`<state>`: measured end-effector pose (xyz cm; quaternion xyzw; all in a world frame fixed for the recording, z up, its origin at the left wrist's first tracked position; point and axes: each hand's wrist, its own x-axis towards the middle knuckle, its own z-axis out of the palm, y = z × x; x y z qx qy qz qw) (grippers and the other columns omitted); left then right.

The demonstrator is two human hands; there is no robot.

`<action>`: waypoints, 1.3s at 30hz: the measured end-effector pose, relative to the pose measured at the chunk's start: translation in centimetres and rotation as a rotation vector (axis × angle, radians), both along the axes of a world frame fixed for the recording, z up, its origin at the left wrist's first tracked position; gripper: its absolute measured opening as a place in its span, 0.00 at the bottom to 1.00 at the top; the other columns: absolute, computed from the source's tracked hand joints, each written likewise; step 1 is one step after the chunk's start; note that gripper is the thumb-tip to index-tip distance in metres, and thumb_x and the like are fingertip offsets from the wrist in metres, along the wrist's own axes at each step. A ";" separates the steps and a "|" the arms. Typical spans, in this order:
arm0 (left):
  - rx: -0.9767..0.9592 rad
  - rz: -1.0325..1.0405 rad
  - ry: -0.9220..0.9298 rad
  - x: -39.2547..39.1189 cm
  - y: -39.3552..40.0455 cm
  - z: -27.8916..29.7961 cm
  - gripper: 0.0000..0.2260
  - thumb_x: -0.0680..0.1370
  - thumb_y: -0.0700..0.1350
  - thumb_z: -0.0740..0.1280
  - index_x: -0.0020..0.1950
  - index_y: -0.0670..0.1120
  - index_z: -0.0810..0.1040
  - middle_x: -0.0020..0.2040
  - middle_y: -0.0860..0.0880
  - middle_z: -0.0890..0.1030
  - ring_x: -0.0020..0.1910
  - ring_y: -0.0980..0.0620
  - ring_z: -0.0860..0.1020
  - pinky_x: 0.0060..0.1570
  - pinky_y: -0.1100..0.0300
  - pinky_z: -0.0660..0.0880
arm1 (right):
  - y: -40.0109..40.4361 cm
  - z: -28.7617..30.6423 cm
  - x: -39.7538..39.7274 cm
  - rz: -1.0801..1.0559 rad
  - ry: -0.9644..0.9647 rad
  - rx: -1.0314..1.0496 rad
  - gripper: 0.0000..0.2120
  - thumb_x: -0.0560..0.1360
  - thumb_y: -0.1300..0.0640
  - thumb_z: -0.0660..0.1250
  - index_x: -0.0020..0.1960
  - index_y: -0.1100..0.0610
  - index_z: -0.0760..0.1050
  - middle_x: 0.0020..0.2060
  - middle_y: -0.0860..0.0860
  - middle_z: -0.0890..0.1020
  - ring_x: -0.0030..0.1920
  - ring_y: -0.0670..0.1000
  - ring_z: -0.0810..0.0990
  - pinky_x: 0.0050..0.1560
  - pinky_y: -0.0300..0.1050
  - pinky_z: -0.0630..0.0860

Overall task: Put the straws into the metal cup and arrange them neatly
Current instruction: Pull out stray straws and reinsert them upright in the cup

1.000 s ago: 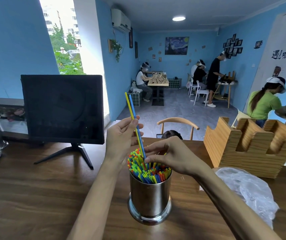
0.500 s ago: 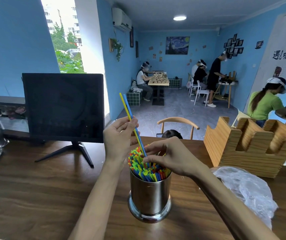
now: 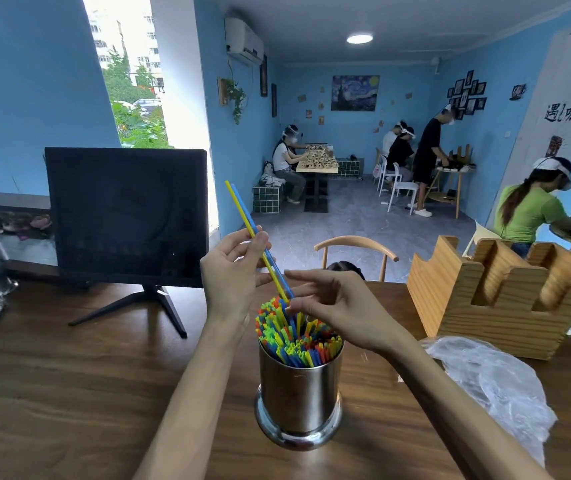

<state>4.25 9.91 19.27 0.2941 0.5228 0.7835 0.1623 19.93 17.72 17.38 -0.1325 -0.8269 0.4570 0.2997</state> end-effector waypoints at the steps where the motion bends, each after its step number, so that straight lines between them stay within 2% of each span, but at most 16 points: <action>1: 0.003 0.002 0.006 0.0 0.0 0.1 0.10 0.78 0.45 0.73 0.58 0.42 0.83 0.43 0.47 0.86 0.37 0.54 0.84 0.33 0.58 0.81 | 0.2 -0.1 0.0 -0.021 0.028 -0.005 0.19 0.77 0.63 0.73 0.65 0.50 0.78 0.50 0.51 0.88 0.49 0.54 0.87 0.56 0.53 0.82; 4: -0.002 0.000 0.008 -0.1 0.0 0.0 0.11 0.78 0.44 0.73 0.58 0.41 0.83 0.45 0.46 0.87 0.36 0.53 0.84 0.34 0.57 0.81 | 0.5 0.1 0.1 -0.081 0.085 0.015 0.09 0.80 0.63 0.68 0.57 0.53 0.76 0.44 0.54 0.85 0.42 0.54 0.87 0.45 0.43 0.80; 7: -0.023 0.073 0.054 -0.4 0.0 -0.3 0.12 0.77 0.45 0.74 0.58 0.42 0.84 0.47 0.45 0.87 0.37 0.51 0.85 0.35 0.54 0.83 | 1.2 0.6 0.3 -0.181 0.135 0.034 0.07 0.82 0.64 0.64 0.53 0.57 0.79 0.42 0.55 0.83 0.39 0.53 0.87 0.40 0.46 0.78; 9: -0.036 0.173 0.155 -0.1 -0.3 -0.4 0.09 0.77 0.45 0.75 0.56 0.47 0.86 0.43 0.50 0.87 0.36 0.54 0.85 0.38 0.49 0.84 | 1.6 1.2 0.5 -0.211 0.171 0.021 0.06 0.80 0.62 0.68 0.54 0.56 0.82 0.44 0.51 0.85 0.41 0.52 0.87 0.41 0.50 0.80; 11: -0.026 0.253 0.249 0.3 -0.5 -0.4 0.08 0.77 0.46 0.75 0.55 0.51 0.85 0.39 0.56 0.86 0.35 0.59 0.84 0.42 0.47 0.84 | 1.7 1.9 0.7 -0.200 0.212 0.023 0.09 0.77 0.61 0.74 0.56 0.53 0.82 0.45 0.49 0.86 0.41 0.52 0.88 0.44 0.46 0.81; 12: -0.014 0.261 0.290 0.4 -0.6 -0.4 0.08 0.77 0.46 0.75 0.55 0.53 0.85 0.41 0.56 0.86 0.36 0.60 0.84 0.43 0.46 0.84 | 1.7 2.3 0.8 -0.191 0.243 0.031 0.10 0.76 0.62 0.74 0.55 0.52 0.82 0.45 0.50 0.86 0.41 0.52 0.87 0.44 0.44 0.81; 15: 0.004 0.190 0.475 0.6 -0.5 -0.3 0.09 0.76 0.46 0.76 0.56 0.53 0.85 0.47 0.53 0.87 0.42 0.55 0.84 0.46 0.51 0.83 | 1.6 3.3 0.6 -0.209 0.341 0.086 0.07 0.79 0.62 0.71 0.53 0.51 0.82 0.42 0.52 0.87 0.38 0.51 0.87 0.40 0.40 0.79; 18: -0.039 0.095 0.594 1.1 -0.5 -0.1 0.10 0.76 0.44 0.76 0.57 0.50 0.86 0.48 0.57 0.86 0.47 0.61 0.84 0.47 0.63 0.82 | 1.7 4.1 0.2 -0.217 0.439 0.111 0.06 0.81 0.62 0.67 0.53 0.53 0.82 0.37 0.50 0.85 0.33 0.50 0.83 0.37 0.39 0.76; 20: -0.082 0.014 0.596 1.3 -0.4 -0.3 0.09 0.76 0.45 0.76 0.55 0.54 0.86 0.48 0.60 0.86 0.47 0.63 0.84 0.50 0.60 0.82 | 1.7 4.5 -0.1 -0.185 0.496 0.056 0.07 0.82 0.63 0.66 0.51 0.54 0.81 0.33 0.48 0.81 0.31 0.49 0.78 0.37 0.40 0.75; 23: -0.119 -0.044 0.646 1.4 -0.4 -0.6 0.12 0.75 0.46 0.76 0.51 0.64 0.84 0.45 0.63 0.86 0.45 0.63 0.84 0.53 0.53 0.82 | 1.5 4.8 -0.3 -0.116 0.501 -0.100 0.05 0.81 0.58 0.65 0.50 0.58 0.80 0.31 0.45 0.76 0.31 0.45 0.73 0.34 0.33 0.70; 27: -0.115 -0.054 0.661 1.4 -0.1 -0.7 0.13 0.75 0.44 0.77 0.50 0.63 0.84 0.43 0.61 0.86 0.42 0.60 0.85 0.49 0.56 0.83 | 2.0 4.3 -0.5 -0.030 0.486 -0.206 0.09 0.78 0.51 0.67 0.52 0.54 0.81 0.33 0.48 0.76 0.34 0.46 0.73 0.35 0.34 0.70; 29: -0.114 -0.040 0.644 1.3 0.0 -0.6 0.09 0.75 0.45 0.77 0.51 0.59 0.85 0.43 0.58 0.86 0.42 0.58 0.85 0.48 0.55 0.83 | 2.8 3.8 -0.5 -0.047 0.442 -0.227 0.11 0.81 0.53 0.64 0.60 0.54 0.80 0.34 0.49 0.78 0.35 0.47 0.74 0.35 0.37 0.69; 31: -0.091 -0.054 0.557 1.3 0.2 -0.5 0.06 0.77 0.44 0.75 0.50 0.54 0.84 0.44 0.54 0.86 0.42 0.55 0.86 0.48 0.53 0.83 | 4.5 2.8 -0.4 -0.141 0.295 -0.172 0.12 0.83 0.53 0.64 0.64 0.51 0.79 0.37 0.51 0.81 0.35 0.45 0.76 0.36 0.37 0.71; 34: -0.093 -0.152 0.386 1.0 0.4 -0.8 0.05 0.78 0.42 0.73 0.52 0.49 0.80 0.46 0.50 0.84 0.42 0.49 0.86 0.46 0.44 0.84 | 7.0 0.1 -0.4 -0.282 -0.149 0.084 0.15 0.74 0.38 0.70 0.52 0.47 0.84 0.41 0.46 0.85 0.41 0.44 0.81 0.47 0.47 0.78; 36: -0.158 -0.183 0.403 0.8 0.5 -1.5 0.12 0.79 0.42 0.73 0.60 0.51 0.76 0.48 0.49 0.84 0.43 0.49 0.86 0.45 0.43 0.84 | 7.5 -1.2 -0.3 -0.286 -0.362 0.119 0.17 0.71 0.36 0.73 0.49 0.49 0.85 0.42 0.47 0.86 0.45 0.46 0.83 0.51 0.51 0.81; 39: -0.228 -0.226 0.506 0.8 0.5 -2.5 0.32 0.78 0.37 0.72 0.74 0.62 0.64 0.47 0.47 0.83 0.40 0.52 0.86 0.45 0.59 0.83 | 7.3 -1.6 -0.3 -0.245 -0.404 0.063 0.13 0.73 0.45 0.76 0.48 0.54 0.87 0.41 0.48 0.87 0.44 0.45 0.85 0.48 0.44 0.81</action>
